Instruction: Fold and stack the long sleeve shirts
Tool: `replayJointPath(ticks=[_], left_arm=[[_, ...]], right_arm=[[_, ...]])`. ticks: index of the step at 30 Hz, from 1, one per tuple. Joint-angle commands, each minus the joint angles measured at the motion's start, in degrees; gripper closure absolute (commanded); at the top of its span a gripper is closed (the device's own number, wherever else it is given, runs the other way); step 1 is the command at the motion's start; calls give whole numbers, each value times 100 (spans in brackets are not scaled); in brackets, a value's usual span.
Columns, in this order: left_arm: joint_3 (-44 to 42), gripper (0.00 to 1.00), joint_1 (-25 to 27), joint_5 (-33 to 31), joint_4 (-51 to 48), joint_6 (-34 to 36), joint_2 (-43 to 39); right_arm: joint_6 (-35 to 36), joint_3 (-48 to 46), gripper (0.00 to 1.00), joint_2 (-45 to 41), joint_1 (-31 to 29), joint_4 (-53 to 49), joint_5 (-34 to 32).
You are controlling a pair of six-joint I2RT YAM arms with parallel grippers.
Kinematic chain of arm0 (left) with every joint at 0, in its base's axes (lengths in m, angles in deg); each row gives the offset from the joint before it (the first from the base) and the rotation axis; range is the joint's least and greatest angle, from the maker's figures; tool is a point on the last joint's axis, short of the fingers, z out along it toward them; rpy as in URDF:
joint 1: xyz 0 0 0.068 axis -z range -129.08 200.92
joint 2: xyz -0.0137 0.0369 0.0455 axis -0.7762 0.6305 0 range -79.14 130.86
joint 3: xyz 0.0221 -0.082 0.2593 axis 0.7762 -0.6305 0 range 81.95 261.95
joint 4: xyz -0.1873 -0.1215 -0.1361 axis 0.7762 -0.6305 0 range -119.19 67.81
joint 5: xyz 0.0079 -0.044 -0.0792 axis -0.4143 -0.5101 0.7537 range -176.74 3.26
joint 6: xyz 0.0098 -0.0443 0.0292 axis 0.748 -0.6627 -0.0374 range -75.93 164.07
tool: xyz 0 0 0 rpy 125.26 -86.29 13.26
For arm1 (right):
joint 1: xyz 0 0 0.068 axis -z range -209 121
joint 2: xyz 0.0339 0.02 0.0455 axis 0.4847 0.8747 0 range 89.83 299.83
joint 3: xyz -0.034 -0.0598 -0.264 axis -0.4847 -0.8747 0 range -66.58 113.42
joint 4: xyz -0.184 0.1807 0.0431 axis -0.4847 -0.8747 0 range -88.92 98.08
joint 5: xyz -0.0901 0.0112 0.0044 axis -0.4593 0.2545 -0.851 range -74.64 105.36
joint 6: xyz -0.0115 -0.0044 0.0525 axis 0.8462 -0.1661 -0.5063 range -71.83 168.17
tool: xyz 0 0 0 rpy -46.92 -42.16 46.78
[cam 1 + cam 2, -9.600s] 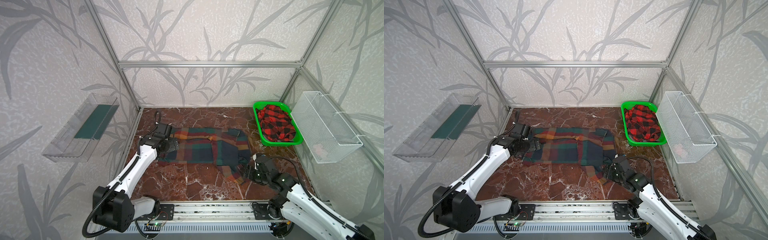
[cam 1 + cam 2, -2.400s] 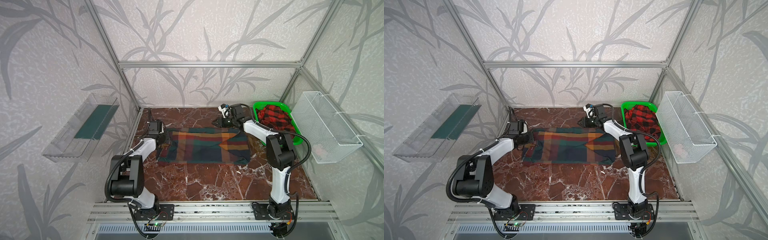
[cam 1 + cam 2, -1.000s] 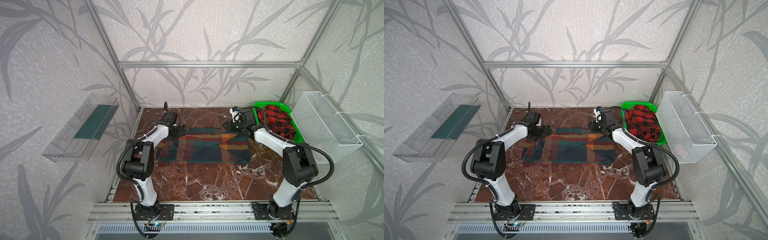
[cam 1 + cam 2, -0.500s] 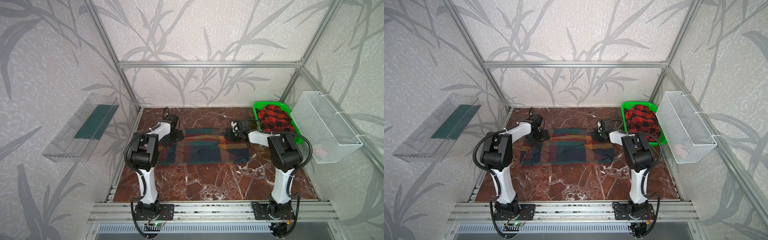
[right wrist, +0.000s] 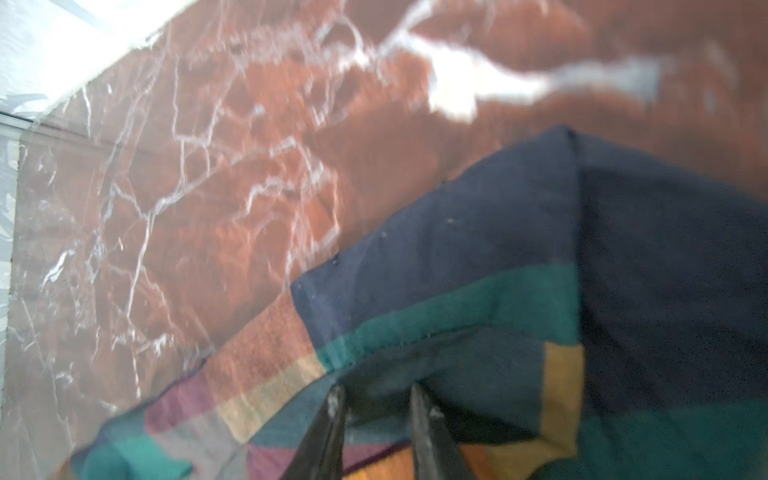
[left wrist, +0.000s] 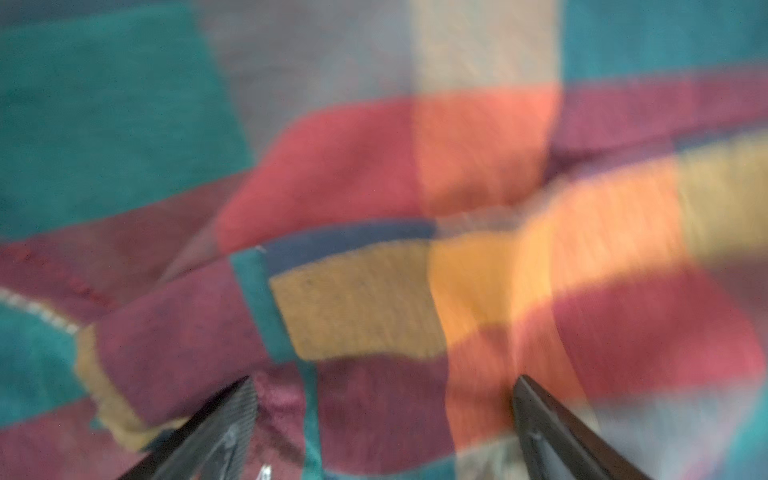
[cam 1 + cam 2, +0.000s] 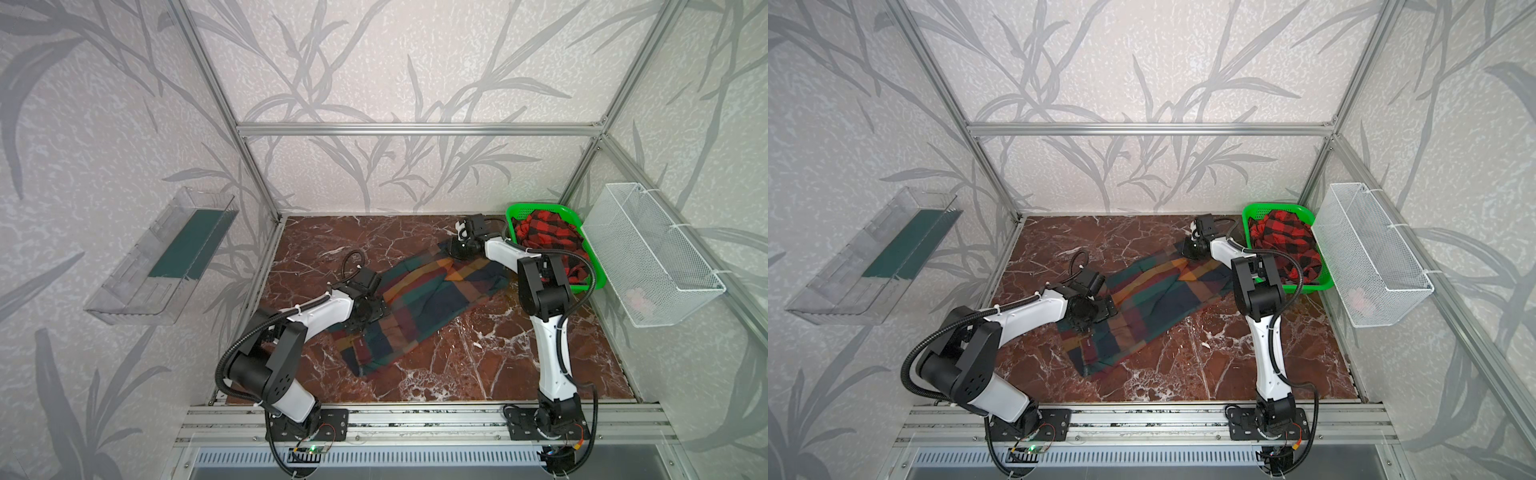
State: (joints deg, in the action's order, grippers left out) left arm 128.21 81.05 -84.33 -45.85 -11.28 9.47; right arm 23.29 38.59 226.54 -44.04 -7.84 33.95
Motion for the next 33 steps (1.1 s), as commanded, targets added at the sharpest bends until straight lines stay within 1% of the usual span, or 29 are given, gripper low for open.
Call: replayJointPath(ticks=[1, 3, 4, 7, 8, 10, 11, 12, 14, 16, 18, 20, 23, 26, 28, 29, 31, 33], left_arm=[[-876, 3, 653, 277, 414, -1707, -51], [-1085, 3, 1108, 114, 593, -2346, -255], [-1093, 3, 1338, -11, 602, -2554, -349], [-941, 3, 2107, -428, 572, -3286, -500], [-809, 3, 2376, -627, 529, -3458, -528], [-480, 2, 2843, -1003, 369, -3600, -545], [-244, 2, 3044, -1226, 127, -3637, -558], [-10, 1, 3232, -1464, -186, -3622, -589], [316, 1, 3381, -1780, -908, -3570, -709], [351, 1, 3406, -1878, -1333, -3571, -963], [109, 1, 3471, -1996, -1448, -3588, -1387], [-208, 1, 3479, -2033, -1515, -3637, -1854], [-636, 1, 3469, -2443, -1801, -3536, -2588], [-985, 1, 3423, -2913, -1625, -3136, -3187], [-1172, 1, 3244, -2823, -1132, -2630, -3400], [-1249, 1, 3105, -2648, -861, -2380, -3446], [-1367, 1, 2771, -2171, -356, -1937, -3425], [-1418, 2, 2429, -1646, -47, -1539, -3276]], right_arm=[[509, 758, 71, 504, -133, -1144, 230], [685, 1309, 72, 765, -205, -1451, 281], [754, 1603, 72, 887, -233, -1628, 294], [1008, 2734, 72, 1386, -337, -2273, 489], [1119, 3310, 72, 1611, -394, -2660, 499], [1369, 4217, 72, 1950, -512, -3225, 492], [1484, 4601, 72, 2063, -587, -3467, 460], [1572, 4847, 71, 2099, -634, -3621, 429], [1667, 4899, 71, 1951, -715, -3667, 519], [1716, 4494, 71, 1582, -777, -3477, 594], [1814, 3867, 69, 1044, -862, -3122, 612], [1927, 3484, 68, 601, -934, -2992, 539], [1924, 2975, 68, -17, -1032, -2895, 480], [1813, 2123, 67, -709, -1072, -2515, 569], [1716, 1566, 67, -1220, -1095, -2235, 589], [1662, 1193, 67, -1502, -1114, -2097, 582], [1533, 372, 67, -2070, -1142, -1712, 608], [1267, -614, 67, -2688, -1153, -1095, 794]])
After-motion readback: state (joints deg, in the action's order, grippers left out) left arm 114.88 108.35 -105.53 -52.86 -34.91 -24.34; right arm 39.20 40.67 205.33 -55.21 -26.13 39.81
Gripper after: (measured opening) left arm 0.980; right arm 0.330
